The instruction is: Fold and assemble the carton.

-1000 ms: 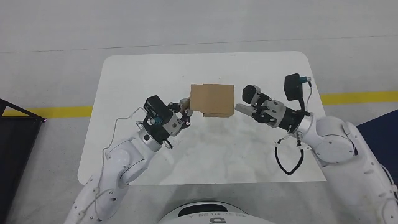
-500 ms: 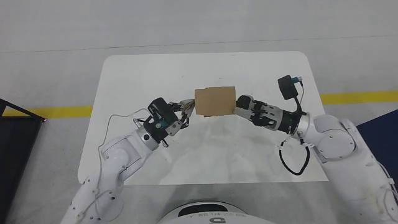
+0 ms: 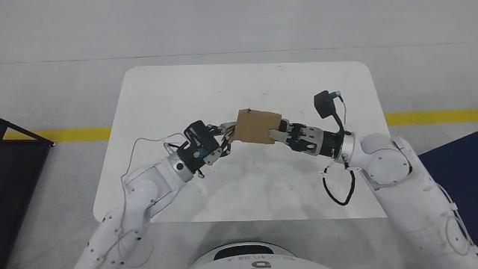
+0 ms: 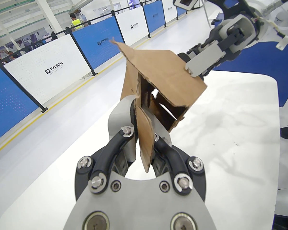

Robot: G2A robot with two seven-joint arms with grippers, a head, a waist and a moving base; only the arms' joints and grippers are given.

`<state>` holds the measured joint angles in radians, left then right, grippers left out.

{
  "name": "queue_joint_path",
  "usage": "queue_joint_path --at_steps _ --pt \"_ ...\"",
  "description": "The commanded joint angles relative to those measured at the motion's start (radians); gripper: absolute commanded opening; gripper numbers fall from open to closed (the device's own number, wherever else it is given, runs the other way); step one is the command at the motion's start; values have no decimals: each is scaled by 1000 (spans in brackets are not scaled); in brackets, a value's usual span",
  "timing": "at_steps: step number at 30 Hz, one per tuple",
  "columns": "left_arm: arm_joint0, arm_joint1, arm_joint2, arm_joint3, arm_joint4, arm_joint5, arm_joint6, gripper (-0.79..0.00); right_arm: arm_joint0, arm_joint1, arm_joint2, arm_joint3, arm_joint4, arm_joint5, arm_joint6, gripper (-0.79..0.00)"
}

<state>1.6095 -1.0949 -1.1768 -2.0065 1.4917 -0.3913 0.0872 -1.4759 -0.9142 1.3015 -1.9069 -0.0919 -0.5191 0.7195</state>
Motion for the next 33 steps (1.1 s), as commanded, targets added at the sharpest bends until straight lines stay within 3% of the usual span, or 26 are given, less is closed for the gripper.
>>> queue_joint_path --at_steps 1,8,9,10,11,18,24,33 --pt "0 0 1 0 0 0 0 -785 8 -1 -7 6 -6 4 0 -785" --pt "5 0 -8 3 -27 -5 8 -785 12 -4 -19 2 -41 17 -13 -785" --pt "6 0 -10 3 -38 -8 13 -785 10 -4 -16 1 -49 20 -20 -480" --pt "6 0 -12 5 -50 -12 17 -785 6 -4 -11 -4 -61 21 -25 -43" --pt "6 0 -14 6 -62 -17 22 -785 -1 -3 -5 -8 -64 22 -34 0" --pt "15 0 -43 19 -189 -69 77 -785 -100 11 126 -43 -85 -21 -85 0" --pt "4 3 -52 50 -285 -194 131 -785 -198 23 259 -30 -19 -97 -108 0" --pt "-19 2 -25 68 -286 -269 173 -785 -217 24 260 16 86 -147 -76 -6"
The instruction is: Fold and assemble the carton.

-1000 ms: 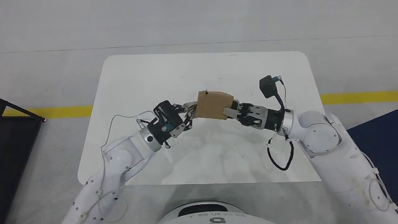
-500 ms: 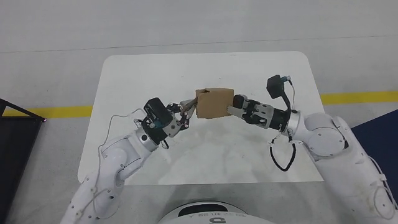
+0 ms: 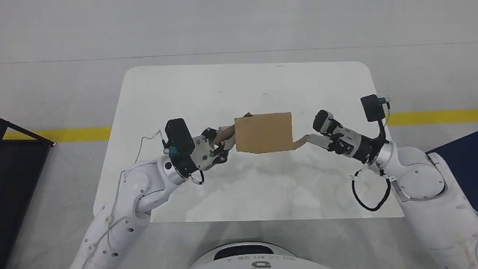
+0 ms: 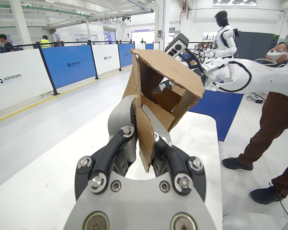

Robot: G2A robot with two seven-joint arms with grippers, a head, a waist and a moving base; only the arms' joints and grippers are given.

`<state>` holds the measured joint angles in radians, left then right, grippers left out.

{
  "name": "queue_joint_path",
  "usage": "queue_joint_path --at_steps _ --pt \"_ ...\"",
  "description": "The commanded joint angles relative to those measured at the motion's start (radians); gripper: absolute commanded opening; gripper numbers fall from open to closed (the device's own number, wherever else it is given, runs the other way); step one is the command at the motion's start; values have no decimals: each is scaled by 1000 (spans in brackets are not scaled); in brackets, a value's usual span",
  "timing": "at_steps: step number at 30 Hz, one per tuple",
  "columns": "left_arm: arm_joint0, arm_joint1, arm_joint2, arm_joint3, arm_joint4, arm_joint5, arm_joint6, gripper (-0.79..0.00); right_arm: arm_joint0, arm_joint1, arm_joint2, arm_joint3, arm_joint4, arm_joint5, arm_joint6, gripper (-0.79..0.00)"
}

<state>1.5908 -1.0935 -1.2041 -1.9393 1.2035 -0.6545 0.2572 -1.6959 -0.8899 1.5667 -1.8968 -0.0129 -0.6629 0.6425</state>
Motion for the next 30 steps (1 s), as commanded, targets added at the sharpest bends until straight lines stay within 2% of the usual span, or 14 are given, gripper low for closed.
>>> queue_joint_path --at_steps 1,3,7,15,23,30 --pt "-1 0 4 2 3 -8 6 -785 7 -1 -12 13 17 -7 4 -25" --pt "2 0 3 7 -2 -1 9 -785 14 -3 -17 28 34 -25 -6 -31" --pt "12 -3 -4 26 -76 26 23 -785 2 -5 19 66 34 -133 -70 0" --pt "10 -2 -18 59 -160 11 -32 -785 -57 -11 153 37 -265 -339 -195 0" --pt "8 -1 -15 50 -189 -5 -90 -785 -94 -6 135 -143 -526 -349 -225 0" --pt "8 -1 -10 46 -193 -15 -117 -785 -78 9 90 -180 -677 -349 -304 0"
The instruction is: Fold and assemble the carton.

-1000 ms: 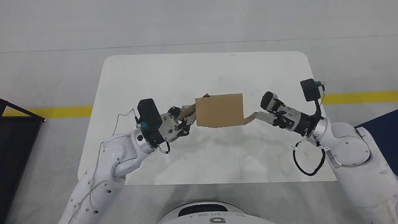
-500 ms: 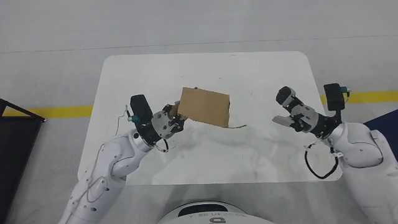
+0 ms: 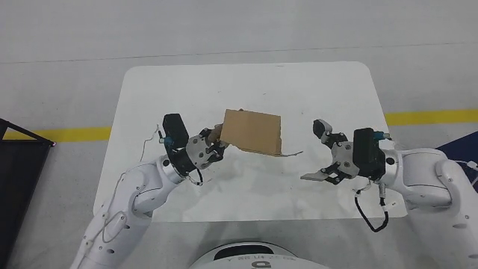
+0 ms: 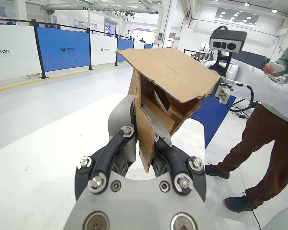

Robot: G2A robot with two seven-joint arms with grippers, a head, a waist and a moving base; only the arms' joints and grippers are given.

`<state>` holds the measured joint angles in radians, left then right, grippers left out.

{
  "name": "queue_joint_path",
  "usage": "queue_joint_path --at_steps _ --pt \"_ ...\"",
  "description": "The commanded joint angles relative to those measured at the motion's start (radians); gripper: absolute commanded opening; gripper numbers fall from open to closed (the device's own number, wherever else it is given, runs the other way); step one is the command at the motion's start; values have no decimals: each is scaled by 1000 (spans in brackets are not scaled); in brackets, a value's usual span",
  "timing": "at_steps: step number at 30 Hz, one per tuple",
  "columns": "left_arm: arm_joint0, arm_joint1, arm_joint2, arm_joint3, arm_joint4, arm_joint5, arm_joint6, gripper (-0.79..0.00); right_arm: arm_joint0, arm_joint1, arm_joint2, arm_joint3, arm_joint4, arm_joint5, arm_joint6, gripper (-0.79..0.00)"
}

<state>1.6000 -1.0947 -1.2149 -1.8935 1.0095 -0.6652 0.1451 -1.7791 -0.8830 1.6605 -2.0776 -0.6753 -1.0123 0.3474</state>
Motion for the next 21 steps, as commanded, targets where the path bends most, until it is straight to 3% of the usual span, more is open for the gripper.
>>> queue_joint_path --at_steps 1,9,19,21 --pt "-2 1 3 0 2 -11 -11 -785 14 4 -10 -6 -40 0 -10 0" --pt "-14 3 18 -9 14 -57 -60 -785 108 30 -116 -15 -100 0 37 0" --pt "-20 5 26 -4 6 -83 -83 -785 208 79 -200 0 -57 0 131 0" --pt "-21 5 27 -4 4 -86 -85 -785 220 89 -212 4 -41 0 140 -31"
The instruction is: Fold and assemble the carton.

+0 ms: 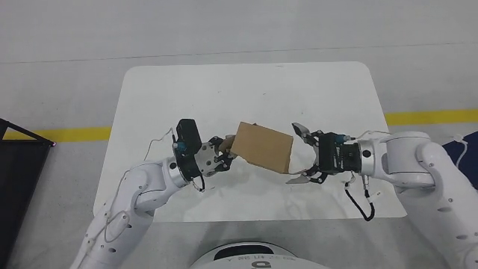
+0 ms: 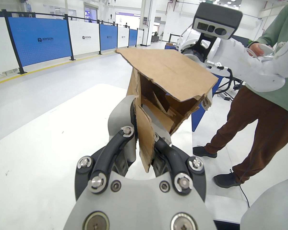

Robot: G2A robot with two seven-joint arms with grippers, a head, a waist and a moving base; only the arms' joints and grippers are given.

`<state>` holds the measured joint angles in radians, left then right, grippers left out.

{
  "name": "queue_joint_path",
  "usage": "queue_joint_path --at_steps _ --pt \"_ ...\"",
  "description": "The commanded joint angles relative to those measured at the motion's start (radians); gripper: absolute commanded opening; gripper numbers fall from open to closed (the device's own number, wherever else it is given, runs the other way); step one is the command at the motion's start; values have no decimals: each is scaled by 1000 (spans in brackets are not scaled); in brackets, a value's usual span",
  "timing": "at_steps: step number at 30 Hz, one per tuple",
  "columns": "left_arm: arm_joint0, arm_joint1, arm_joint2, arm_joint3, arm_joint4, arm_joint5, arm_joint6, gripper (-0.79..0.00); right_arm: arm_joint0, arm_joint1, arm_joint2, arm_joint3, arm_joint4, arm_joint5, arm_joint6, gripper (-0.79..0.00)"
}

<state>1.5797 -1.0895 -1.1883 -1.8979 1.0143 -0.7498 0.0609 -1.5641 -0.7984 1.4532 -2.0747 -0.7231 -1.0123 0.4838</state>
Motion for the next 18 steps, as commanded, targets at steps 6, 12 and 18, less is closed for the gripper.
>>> queue_joint_path --at_steps 6,12,18 --pt "-3 1 4 -1 -4 -5 -7 -785 34 31 -36 6 36 0 16 -139" --pt "-3 2 5 -1 -4 -6 -12 -785 52 53 -65 3 38 0 13 -394" --pt "-2 3 6 -4 -3 -7 -10 -785 65 70 -80 9 36 0 -10 -231"
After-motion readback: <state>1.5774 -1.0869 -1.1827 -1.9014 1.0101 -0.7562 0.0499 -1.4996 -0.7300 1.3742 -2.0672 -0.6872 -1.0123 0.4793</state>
